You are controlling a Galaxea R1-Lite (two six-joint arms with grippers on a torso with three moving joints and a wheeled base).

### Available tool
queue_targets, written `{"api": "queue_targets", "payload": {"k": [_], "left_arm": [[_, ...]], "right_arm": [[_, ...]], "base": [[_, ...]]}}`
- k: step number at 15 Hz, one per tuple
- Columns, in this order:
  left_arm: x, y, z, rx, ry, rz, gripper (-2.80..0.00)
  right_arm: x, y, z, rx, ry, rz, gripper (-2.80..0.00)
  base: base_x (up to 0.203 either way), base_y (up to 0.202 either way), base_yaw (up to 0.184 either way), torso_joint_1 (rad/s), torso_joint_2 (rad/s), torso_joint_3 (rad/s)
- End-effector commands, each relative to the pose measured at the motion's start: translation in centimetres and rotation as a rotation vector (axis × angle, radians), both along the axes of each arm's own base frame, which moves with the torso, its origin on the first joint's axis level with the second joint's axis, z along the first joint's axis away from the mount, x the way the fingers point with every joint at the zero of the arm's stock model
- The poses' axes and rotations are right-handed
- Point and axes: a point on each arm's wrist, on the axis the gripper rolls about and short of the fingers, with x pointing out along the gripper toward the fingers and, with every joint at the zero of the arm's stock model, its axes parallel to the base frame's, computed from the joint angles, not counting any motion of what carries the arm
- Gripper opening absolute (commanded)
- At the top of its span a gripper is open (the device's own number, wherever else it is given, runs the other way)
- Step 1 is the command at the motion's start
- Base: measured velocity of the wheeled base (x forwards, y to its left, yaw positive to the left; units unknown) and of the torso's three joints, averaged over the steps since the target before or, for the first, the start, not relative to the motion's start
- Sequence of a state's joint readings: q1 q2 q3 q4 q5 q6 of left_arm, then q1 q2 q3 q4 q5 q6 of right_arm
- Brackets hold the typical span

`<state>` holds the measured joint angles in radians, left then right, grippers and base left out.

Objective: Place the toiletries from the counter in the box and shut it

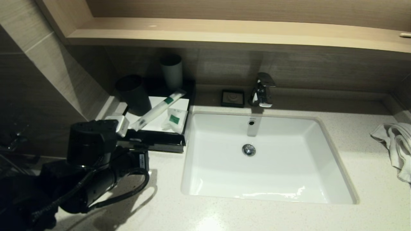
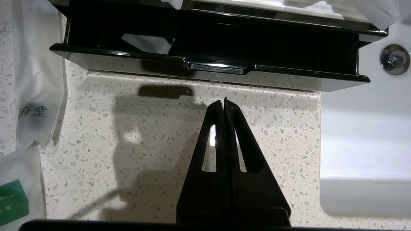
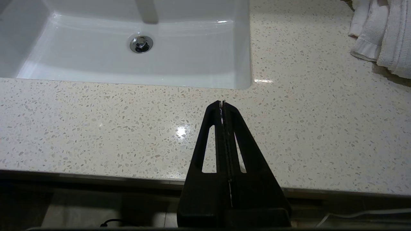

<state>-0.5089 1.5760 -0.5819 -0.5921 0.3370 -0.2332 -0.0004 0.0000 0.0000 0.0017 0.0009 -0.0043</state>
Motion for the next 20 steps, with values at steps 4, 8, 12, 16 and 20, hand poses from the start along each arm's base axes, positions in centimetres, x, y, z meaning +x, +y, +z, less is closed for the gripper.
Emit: {"api": "queue_targets", "payload": {"k": [4, 8, 12, 16, 20], "left_arm": [[0.7, -0.3, -0.5, -0.005, -0.024, 0.023, -2.8], [0.9, -0.4, -0.4, -0.01, -0.028, 0.023, -2.8], [1.3, -0.6, -0.1, -0.018, -0.036, 0.023, -2.8], [2.2, -1.0, -0.1, -0.015, -0.034, 0.03, -2.8], [2.6, -0.9, -0.7, -0.004, -0.017, 0.038, -2.8]], "right_arm": [[0.0, 0.0, 0.0, 0.0, 0.0, 0.0, -2.8], [0.0, 0.0, 0.0, 0.0, 0.0, 0.001, -2.8], [0.0, 0.0, 0.0, 0.0, 0.0, 0.0, -2.8], [0.0, 0.0, 0.0, 0.0, 0.0, 0.001, -2.8], [0.0, 0.0, 0.0, 0.0, 0.0, 0.001, -2.8]], "base": [[0.0, 0.0, 0.0, 0.0, 0.0, 0.0], [0.0, 0.0, 0.0, 0.0, 0.0, 0.0], [0.0, 0.0, 0.0, 0.0, 0.0, 0.0], [0.0, 0.0, 0.0, 0.0, 0.0, 0.0], [0.0, 0.0, 0.0, 0.0, 0.0, 0.0]]}}
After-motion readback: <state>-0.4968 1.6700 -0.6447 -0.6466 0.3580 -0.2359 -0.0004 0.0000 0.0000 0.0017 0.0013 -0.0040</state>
